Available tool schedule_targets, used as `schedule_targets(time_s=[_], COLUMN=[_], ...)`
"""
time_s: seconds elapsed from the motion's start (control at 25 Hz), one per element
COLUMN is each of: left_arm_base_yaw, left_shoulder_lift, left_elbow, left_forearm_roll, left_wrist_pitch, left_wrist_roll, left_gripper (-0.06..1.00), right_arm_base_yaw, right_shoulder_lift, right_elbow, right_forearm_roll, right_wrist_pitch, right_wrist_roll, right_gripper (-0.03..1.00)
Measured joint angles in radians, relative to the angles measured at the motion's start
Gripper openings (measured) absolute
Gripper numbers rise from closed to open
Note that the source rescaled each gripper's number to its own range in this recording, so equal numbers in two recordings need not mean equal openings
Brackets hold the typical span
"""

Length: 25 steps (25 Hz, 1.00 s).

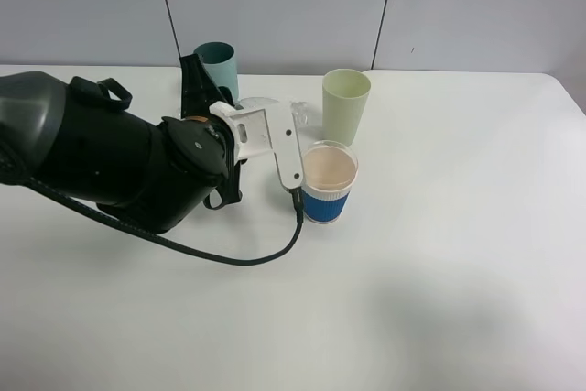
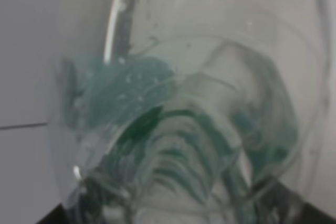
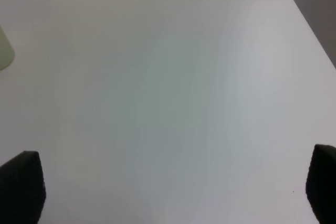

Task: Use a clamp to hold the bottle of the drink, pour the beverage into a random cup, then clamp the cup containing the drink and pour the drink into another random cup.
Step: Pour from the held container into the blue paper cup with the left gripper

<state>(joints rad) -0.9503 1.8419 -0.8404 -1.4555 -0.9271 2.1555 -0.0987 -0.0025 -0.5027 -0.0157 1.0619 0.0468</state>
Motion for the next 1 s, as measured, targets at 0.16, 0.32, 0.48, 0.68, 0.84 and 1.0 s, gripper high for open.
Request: schedule_targets(time_s=[0.16,0.32,0.48,0.68,0.84,1.0], left_arm_base_yaw=[-0.011,-0.018,-0.018,-0.018,-0.018,-0.018], left_shoulder_lift=[0.015,0.038,0.05,0.051,0.051,0.051], left_elbow=[-0.026,-0.038,-0.059,-0.061,-0.061,-0.061], left_forearm_roll=[-0.007,-0.007,0.008,0.046,0.084,0.111], left_wrist_pitch=[-0.008,-0.019,-0.035,-0.054,-0.064,-0.075], left_wrist_roll=[0.123,0.212,0.247,0.251,0.255,0.255], left_gripper=[0.04,0.04,0.04,0.04,0.04,0.04], right_arm_base_yaw=[0.0,0.0,0.0,0.0,0.0,0.0], right_shoulder_lift=[0.0,0.0,0.0,0.0,0.0,0.0], right_elbow=[0.0,0.0,0.0,0.0,0.0,0.0], right_forearm_roll=[0.0,0.0,0.0,0.0,0.0,0.0], right_wrist_pitch=[0.0,0.0,0.0,0.0,0.0,0.0], right_wrist_roll=[0.0,0.0,0.0,0.0,0.0,0.0], right_gripper=[1.0,1.0,1.0,1.0,1.0,1.0])
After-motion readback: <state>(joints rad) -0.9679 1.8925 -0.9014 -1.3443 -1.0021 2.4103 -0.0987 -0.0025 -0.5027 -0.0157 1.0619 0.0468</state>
